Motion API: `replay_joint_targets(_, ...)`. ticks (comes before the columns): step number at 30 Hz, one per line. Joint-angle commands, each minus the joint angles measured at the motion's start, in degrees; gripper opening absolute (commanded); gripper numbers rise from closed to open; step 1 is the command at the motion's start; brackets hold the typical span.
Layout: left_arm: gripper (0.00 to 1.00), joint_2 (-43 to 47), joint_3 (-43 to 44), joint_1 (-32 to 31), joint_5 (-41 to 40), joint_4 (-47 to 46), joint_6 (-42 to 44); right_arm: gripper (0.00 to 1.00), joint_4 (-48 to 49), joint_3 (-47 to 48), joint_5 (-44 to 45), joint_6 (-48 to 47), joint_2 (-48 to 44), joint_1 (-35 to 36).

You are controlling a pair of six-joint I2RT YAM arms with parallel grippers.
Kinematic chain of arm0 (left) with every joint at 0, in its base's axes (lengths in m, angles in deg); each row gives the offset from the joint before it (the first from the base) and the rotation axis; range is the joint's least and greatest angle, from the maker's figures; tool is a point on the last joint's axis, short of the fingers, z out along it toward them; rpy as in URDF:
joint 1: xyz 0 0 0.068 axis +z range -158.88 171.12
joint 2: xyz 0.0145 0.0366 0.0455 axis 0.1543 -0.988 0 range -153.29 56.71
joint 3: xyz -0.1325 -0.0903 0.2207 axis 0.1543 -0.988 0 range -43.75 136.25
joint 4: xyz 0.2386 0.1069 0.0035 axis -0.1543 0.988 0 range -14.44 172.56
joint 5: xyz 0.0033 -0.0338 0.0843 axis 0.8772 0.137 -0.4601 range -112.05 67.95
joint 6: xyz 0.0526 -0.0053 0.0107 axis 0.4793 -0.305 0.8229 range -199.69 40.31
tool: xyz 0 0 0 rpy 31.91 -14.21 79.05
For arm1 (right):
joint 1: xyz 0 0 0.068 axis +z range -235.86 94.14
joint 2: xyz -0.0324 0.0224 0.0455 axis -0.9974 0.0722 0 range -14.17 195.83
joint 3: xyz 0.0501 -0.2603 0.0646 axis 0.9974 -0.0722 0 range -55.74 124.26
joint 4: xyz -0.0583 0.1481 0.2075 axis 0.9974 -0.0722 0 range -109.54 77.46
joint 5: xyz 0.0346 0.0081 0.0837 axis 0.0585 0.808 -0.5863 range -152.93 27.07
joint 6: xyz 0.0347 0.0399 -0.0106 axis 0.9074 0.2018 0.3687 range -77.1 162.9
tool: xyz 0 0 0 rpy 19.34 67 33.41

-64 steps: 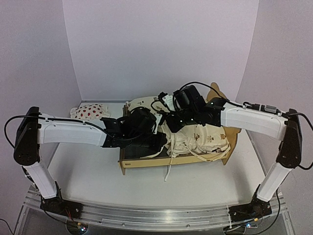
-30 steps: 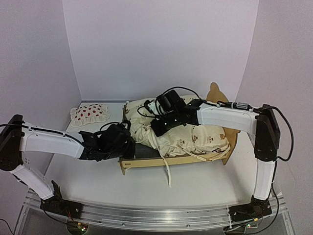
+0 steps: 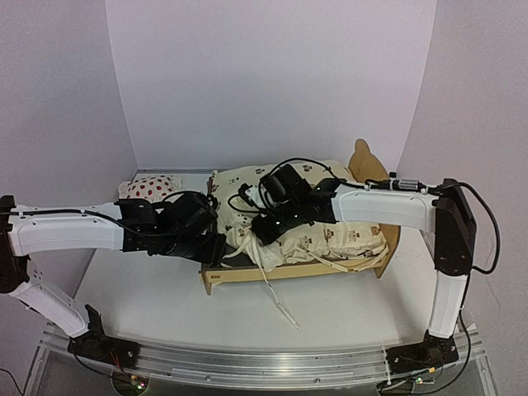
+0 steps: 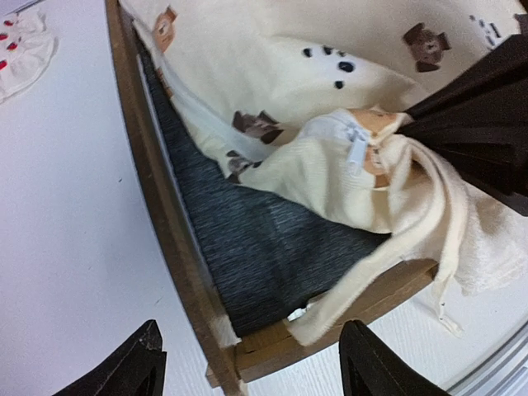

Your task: Set up the pet bed

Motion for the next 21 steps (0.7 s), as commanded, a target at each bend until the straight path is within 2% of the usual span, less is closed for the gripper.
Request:
replay_joint_targets(1, 0.72, 0.30, 0.50, 0.04, -3.14, 6.65, -2.73, 0.09, -3.08, 2.28, 2.72, -0.75, -1.13, 1.90)
replay_joint_targets(6, 0.66, 0.10, -2.69, 0.05, 0.91, 0.39, -2.95, 0.14, -4.21, 1.59, 7.87, -0.11, -3.98, 1.94)
replay_joint_targets(10, 0.58, -1.68, -3.23, 0.06, 2.05, -2.33, -2.84, 0.21, -4.84, 1.03, 8.35, -0.03, -6.87, 1.99)
replay_joint_targets(16, 0.42, -5.53, -2.54, 0.26, 0.66, -3.01, -2.61, 0.41, -6.70, -0.89, 8.27, 0.50, -12.37, 1.95)
replay_joint_targets(19, 0.34, -6.98, -2.08, 0.51, 0.66, -3.21, -2.28, 0.44, -7.23, -2.86, 7.42, 1.88, -14.76, 2.10)
replay_joint_targets(21, 0.25, -8.13, -1.58, 0.74, 0.52, -2.91, -2.06, 0.45, -7.63, -4.20, 6.52, 3.11, -16.19, 2.32)
